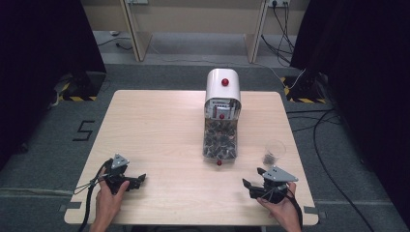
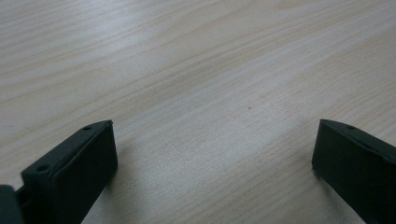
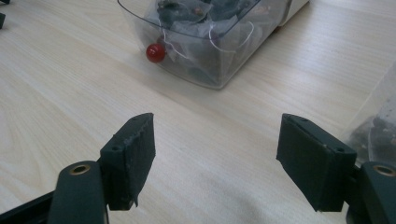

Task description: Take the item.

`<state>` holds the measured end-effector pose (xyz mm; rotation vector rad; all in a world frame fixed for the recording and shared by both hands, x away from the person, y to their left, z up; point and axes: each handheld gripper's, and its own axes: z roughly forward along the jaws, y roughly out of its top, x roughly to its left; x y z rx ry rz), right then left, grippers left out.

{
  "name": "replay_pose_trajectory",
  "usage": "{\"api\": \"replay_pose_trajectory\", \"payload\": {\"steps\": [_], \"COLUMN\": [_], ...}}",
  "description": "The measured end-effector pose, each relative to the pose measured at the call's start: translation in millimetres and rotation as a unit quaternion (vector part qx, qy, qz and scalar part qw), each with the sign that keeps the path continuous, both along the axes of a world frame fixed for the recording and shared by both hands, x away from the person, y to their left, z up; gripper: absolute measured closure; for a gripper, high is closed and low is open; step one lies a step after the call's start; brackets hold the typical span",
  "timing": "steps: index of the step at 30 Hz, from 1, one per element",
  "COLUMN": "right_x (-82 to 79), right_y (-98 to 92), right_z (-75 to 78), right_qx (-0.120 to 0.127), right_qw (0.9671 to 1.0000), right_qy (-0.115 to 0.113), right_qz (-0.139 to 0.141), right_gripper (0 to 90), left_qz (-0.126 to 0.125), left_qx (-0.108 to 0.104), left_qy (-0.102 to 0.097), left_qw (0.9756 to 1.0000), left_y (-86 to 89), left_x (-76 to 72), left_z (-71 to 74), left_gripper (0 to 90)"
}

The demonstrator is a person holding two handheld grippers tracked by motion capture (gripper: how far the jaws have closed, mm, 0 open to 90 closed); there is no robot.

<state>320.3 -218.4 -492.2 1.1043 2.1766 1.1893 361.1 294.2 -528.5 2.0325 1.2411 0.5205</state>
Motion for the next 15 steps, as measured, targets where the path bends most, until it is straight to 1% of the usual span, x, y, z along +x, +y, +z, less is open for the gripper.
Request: {"api": "replay_pose_trajectory", "payload": {"steps": [6, 15], "right_x": [-3.2, -8.0], "right_y": [-2.9, -7.1], "right_z": [-4.9, -8.5], "right_qx": [-0.001, -0.002], "right_qw": [1.0, 0.9999], "right_qy": [0.007, 0.012], "right_qz": [-0.002, -0.004], "right_gripper": [28.6, 28.7], "left_qz": [0.0, 0.0], "left_qx": [0.0, 0.0], "left_qy": [0.0, 0.0], "left_qw": [1.0, 1.0], "left_y": [0.0, 0.0], "left_x": [0.0, 0.0], "left_z": [0.0, 0.0], "left_gripper": [0.0, 0.0]}}
